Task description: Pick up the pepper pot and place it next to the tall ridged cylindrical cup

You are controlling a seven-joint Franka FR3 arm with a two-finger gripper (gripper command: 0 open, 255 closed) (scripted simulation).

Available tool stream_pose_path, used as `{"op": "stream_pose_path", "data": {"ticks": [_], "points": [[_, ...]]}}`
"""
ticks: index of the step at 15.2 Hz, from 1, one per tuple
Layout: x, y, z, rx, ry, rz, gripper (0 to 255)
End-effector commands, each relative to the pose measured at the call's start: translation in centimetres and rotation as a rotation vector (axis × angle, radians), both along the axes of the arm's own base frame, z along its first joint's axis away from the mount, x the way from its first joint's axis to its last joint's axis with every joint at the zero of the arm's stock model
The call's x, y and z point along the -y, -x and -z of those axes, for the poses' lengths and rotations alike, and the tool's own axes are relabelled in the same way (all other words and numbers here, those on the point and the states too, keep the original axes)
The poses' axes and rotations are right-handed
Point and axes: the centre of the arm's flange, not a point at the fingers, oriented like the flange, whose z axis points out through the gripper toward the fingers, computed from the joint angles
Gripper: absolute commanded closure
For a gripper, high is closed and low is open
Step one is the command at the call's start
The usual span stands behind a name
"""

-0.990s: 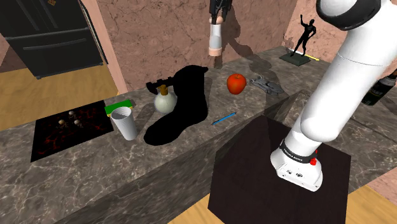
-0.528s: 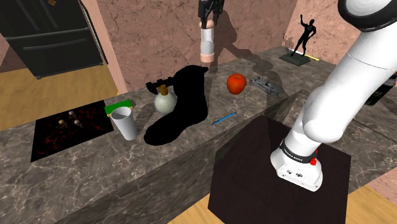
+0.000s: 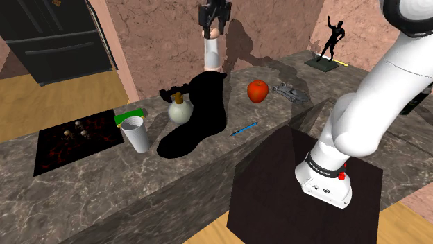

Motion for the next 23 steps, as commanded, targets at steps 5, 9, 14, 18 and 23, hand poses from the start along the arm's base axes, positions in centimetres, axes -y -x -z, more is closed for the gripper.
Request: {"op": "stream_pose_path", "data": {"ticks": [5, 9, 14, 18, 23], "points": [[-8.0, 1.0, -0.2, 0.000, 0.000, 0.002, 255], [-13.2, 1.6, -0.3, 0.000, 0.000, 0.002, 255], [-19.8, 2.3, -0.3, 0.000, 0.000, 0.002, 255], [-25.0, 2.9, -0.3, 0.000, 0.000, 0.002, 255], [-31.6, 3.6, -0.3, 0.000, 0.000, 0.002, 255]]}}
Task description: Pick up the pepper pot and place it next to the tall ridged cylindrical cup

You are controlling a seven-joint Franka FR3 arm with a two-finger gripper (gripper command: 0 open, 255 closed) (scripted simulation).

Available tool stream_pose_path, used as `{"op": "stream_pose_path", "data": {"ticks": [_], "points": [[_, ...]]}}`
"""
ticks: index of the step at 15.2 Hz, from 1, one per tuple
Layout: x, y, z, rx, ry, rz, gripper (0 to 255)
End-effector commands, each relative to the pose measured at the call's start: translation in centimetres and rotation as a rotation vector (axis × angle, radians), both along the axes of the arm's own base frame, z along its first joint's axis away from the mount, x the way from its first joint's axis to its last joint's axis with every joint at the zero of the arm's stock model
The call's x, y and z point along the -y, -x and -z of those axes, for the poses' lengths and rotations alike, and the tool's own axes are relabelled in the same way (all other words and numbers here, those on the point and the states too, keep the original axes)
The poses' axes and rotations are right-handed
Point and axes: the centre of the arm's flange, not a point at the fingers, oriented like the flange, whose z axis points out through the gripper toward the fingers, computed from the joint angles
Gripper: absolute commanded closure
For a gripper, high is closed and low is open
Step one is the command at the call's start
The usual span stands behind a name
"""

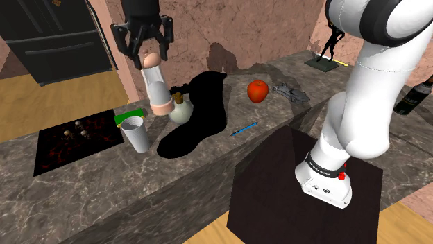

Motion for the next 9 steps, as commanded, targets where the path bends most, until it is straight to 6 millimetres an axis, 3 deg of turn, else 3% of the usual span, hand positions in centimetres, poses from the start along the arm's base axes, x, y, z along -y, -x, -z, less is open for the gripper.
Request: {"op": "stream_pose_path", "data": {"ticks": [1, 5, 9], "points": [[-2.7, 0.4, -0.1, 0.000, -0.001, 0.002, 255], [-7.7, 1.0, -0.1, 0.000, -0.001, 0.002, 255], [-7.7, 1.0, 2.0, 0.000, -0.001, 0.002, 255]]}}
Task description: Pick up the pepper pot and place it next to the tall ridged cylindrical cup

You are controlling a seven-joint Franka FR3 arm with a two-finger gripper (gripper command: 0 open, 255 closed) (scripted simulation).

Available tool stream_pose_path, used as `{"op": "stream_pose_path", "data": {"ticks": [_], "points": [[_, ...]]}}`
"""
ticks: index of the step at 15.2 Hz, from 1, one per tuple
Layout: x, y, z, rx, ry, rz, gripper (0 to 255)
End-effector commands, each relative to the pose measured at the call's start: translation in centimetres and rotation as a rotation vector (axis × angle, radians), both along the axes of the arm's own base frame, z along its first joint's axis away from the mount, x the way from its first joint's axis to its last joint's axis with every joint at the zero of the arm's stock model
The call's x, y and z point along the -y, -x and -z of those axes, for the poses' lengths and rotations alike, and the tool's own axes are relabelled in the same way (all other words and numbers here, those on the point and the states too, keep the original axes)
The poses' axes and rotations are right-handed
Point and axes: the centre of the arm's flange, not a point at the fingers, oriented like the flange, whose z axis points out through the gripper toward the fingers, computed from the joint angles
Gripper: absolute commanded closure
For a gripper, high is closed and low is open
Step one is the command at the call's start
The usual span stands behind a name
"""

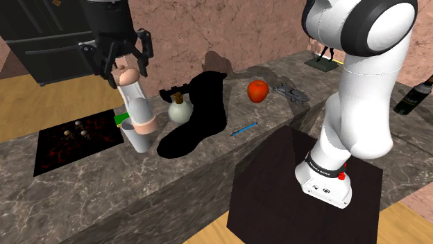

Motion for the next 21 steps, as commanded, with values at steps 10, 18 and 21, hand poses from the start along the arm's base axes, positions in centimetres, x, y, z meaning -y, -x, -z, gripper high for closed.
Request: {"op": "stream_pose_path", "data": {"ticks": [10, 18, 21], "points": [[-0.1, -0.1, 5.8, 0.001, -0.001, 0.000, 255], [-0.1, -0.1, 10.0, 0.001, -0.001, 0.000, 255], [-0.1, -0.1, 11.6, 0.001, -0.001, 0.000, 255]]}}
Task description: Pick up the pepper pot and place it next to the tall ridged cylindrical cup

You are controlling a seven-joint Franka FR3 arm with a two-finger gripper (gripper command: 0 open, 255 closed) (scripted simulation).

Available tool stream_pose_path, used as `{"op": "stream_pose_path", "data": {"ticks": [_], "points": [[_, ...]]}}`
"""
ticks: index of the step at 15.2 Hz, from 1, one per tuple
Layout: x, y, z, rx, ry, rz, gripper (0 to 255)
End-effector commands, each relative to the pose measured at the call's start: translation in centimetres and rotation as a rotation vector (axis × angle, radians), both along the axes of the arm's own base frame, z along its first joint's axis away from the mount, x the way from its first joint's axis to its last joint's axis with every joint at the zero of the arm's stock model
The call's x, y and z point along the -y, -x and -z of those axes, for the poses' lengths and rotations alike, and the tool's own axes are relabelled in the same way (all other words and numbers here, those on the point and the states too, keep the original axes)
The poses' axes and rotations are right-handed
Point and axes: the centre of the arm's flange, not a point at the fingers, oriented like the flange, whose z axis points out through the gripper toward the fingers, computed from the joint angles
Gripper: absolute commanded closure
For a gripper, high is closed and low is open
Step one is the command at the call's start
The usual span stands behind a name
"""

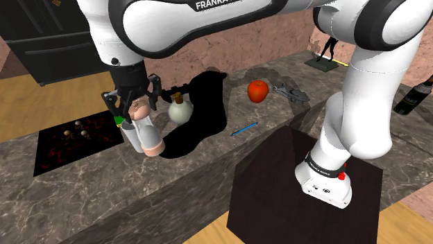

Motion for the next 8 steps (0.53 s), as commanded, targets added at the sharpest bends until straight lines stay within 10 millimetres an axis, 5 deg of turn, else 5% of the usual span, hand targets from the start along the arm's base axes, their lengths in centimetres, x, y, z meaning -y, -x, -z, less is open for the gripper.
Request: {"op": "stream_pose_path", "data": {"ticks": [1, 8], "points": [[0.0, -0.1, 1.1, 0.000, -0.001, 0.000, 255], [0.0, -0.1, 4.8, 0.000, -0.001, 0.000, 255]]}}
